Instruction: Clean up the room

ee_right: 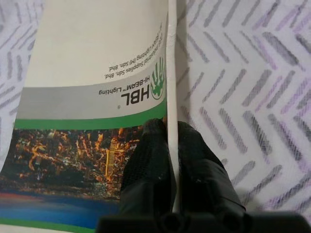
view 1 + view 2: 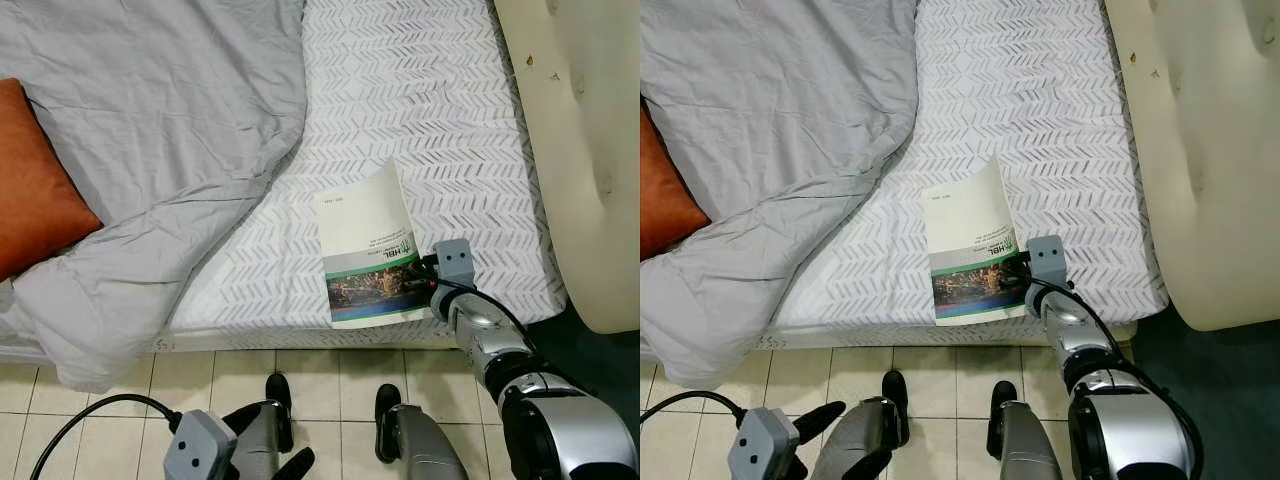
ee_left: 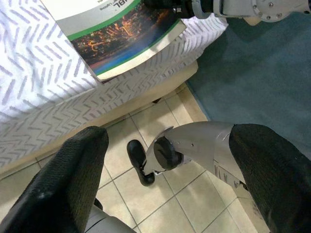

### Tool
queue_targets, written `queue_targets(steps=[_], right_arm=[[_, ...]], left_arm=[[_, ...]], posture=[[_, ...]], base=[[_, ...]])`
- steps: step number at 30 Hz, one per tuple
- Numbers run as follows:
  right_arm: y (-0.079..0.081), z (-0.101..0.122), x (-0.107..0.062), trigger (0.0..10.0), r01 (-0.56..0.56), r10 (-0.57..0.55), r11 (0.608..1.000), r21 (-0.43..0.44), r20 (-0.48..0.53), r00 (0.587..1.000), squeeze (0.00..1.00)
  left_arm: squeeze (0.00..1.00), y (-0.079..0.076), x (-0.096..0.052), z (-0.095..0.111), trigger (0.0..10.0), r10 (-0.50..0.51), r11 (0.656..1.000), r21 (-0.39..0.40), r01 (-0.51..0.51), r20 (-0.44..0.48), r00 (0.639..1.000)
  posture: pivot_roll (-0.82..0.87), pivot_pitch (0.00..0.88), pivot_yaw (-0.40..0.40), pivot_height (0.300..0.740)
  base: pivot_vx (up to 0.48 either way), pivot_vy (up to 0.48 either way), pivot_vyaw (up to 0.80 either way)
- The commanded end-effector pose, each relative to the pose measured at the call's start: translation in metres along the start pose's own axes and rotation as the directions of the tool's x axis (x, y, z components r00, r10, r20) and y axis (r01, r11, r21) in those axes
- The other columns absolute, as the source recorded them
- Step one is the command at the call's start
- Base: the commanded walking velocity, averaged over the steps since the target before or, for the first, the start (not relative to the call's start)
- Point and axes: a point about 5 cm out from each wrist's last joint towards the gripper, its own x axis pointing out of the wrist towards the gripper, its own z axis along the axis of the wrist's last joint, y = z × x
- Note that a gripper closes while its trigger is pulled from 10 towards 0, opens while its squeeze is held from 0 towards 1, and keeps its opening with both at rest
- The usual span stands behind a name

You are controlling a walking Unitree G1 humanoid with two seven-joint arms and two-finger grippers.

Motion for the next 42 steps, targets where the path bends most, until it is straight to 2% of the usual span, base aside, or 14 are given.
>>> queue_targets(steps=[1,4,9,16,22,23,24,25,26,27,28,36,42], right_arm=[[0.001,-0.011,-0.002,0.0,0.016,-0.015,0.999,0.029,-0.047,0.999,0.0],[0.0,-0.008,-0.001,0.0,0.031,-0.029,0.998,0.051,-0.035,0.999,0.0],[0.002,0.003,0.003,0.0,0.056,-0.055,0.986,0.155,-0.01,0.998,0.0],[0.004,0.001,0.004,0.0,0.08,-0.077,0.958,0.276,-0.022,0.997,0.0],[0.006,-0.002,0.004,0.0,0.075,-0.067,0.969,0.234,-0.04,0.997,0.0],[0.006,-0.002,0.004,3.0,0.081,-0.073,0.971,0.223,-0.045,0.996,0.0],[0.005,-0.003,0.004,8.1,0.085,-0.076,0.973,0.216,-0.048,0.996,0.0],[0.004,-0.002,0.004,10.0,0.091,-0.082,0.973,0.214,-0.048,0.995,0.56],[0.004,-0.002,0.004,10.0,0.091,-0.082,0.973,0.214,-0.048,0.995,0.56],[0.004,-0.002,0.004,10.0,0.092,-0.084,0.972,0.214,-0.047,0.995,0.9],[0.004,-0.002,0.004,10.0,0.093,-0.085,0.972,0.218,-0.048,0.995,1.0],[0.004,-0.002,0.004,10.0,0.108,-0.099,0.965,0.241,-0.05,0.994,1.0],[0.003,-0.001,0.004,10.0,0.104,-0.097,0.981,0.166,-0.049,0.994,1.0]], left_arm=[[0.0,-0.005,-0.003,-0.004,10.0,-0.005,1.0,-0.011,0.004,-0.026,1.0],[0.0,-0.005,-0.003,-0.004,10.0,-0.004,1.0,-0.01,0.004,-0.025,1.0],[0.0,-0.007,-0.004,-0.005,10.0,-0.005,1.0,-0.014,0.004,-0.029,1.0],[0.0,-0.009,-0.003,-0.006,10.0,-0.006,1.0,-0.019,0.005,-0.029,1.0],[0.0,-0.009,-0.002,-0.005,10.0,-0.004,1.0,-0.02,0.004,-0.025,1.0],[0.0,-0.009,-0.002,-0.005,10.0,-0.003,1.0,-0.021,0.003,-0.024,1.0],[0.0,-0.009,-0.002,-0.005,10.0,-0.003,1.0,-0.021,0.002,-0.023,1.0],[0.0,-0.01,-0.003,-0.006,10.0,-0.003,1.0,-0.022,0.002,-0.025,1.0],[0.0,-0.01,-0.003,-0.006,10.0,-0.003,1.0,-0.022,0.002,-0.025,1.0],[0.0,-0.01,-0.003,-0.007,10.0,-0.003,1.0,-0.023,0.002,-0.026,1.0],[0.0,-0.01,-0.003,-0.007,10.0,-0.003,1.0,-0.023,0.002,-0.026,1.0],[0.0,-0.008,0.001,-0.008,10.0,-0.003,1.0,-0.021,0.002,-0.02,1.0],[0.0,-0.005,0.006,-0.007,10.0,-0.002,1.0,-0.013,0.002,-0.008,1.0]], posture=[[0.2,0.553,0.083,0.74],[0.21,0.554,0.083,0.74],[0.21,0.555,0.08,0.74],[0.2,0.551,0.076,0.74],[0.21,0.551,0.074,0.74],[0.21,0.552,0.073,0.74],[0.21,0.553,0.073,0.74],[0.2,0.551,0.071,0.74],[0.2,0.551,0.071,0.74],[0.2,0.551,0.071,0.74],[0.2,0.55,0.07,0.74],[0.19,0.531,0.065,0.74],[0.19,0.509,0.059,0.74]], base=[[0.0,0.0,0.0],[0.0,0.0,0.0],[0.0,0.0,0.0],[0.0,0.0,0.0],[0.0,0.0,0.0],[0.0,0.0,0.0],[0.0,0.0,0.0],[0.0,0.0,0.0],[0.0,0.0,0.0],[0.0,0.0,0.0],[0.0,0.0,0.0],[0.0,0.0,0.0],[0.0,0.0,0.0]])
